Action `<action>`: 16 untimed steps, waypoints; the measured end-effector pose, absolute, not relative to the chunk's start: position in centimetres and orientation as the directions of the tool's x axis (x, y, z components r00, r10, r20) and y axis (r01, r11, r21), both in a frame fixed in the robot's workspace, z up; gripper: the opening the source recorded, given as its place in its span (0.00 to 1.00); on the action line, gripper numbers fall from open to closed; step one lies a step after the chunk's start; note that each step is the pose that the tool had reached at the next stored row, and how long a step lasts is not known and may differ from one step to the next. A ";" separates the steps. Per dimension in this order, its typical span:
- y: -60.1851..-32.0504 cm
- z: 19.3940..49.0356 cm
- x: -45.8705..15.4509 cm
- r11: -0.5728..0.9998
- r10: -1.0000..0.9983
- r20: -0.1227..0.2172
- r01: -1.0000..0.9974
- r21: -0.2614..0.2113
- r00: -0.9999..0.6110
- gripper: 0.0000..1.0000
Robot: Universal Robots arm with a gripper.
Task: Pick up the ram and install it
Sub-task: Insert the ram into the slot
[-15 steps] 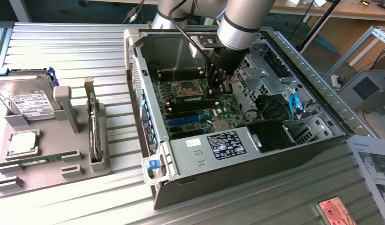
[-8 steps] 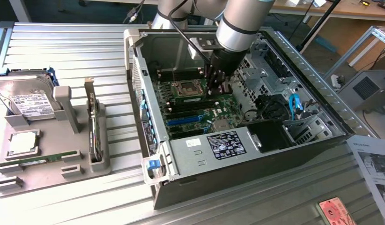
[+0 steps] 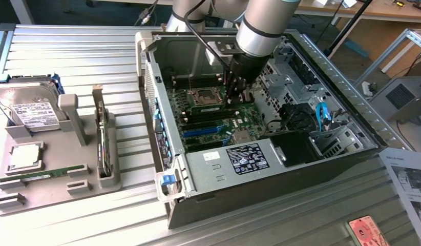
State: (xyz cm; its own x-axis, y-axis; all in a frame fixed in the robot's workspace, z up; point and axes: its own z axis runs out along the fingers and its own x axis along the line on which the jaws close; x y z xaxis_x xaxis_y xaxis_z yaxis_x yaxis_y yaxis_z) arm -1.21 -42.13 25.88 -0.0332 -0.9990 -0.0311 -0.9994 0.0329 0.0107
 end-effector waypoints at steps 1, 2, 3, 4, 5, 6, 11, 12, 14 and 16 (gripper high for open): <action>-42.1 25.8 -1.2 0.033 -0.999 -0.031 -0.999 0.011 -0.033 0.12; -42.1 25.7 -1.2 0.033 -0.999 -0.031 -0.999 0.011 -0.033 0.12; -42.1 25.7 -1.2 0.033 -0.999 -0.031 -0.999 0.011 -0.033 0.12; -42.1 25.6 -1.2 0.033 -0.999 -0.031 -0.999 0.011 -0.033 0.12; -42.1 25.5 -1.2 0.033 -0.999 -0.031 -0.999 0.011 -0.033 0.12; -42.1 25.4 -1.2 0.033 -0.999 -0.031 -0.999 0.011 -0.033 0.12; -42.1 25.1 -1.2 0.032 -0.999 -0.033 -0.999 0.011 -0.032 0.12; -42.1 25.0 -1.2 0.031 -0.999 -0.034 -0.999 0.011 -0.032 0.12; -42.1 24.9 -1.2 0.031 -0.999 -0.034 -0.999 0.011 -0.031 0.12; -42.1 24.9 -1.2 0.031 -0.999 -0.034 -0.999 0.011 -0.031 0.12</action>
State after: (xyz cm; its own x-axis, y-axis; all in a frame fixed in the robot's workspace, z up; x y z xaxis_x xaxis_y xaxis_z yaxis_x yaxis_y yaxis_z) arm -1.22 -42.13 24.92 -0.0311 -0.9989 -0.0339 -0.9995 0.0307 0.0109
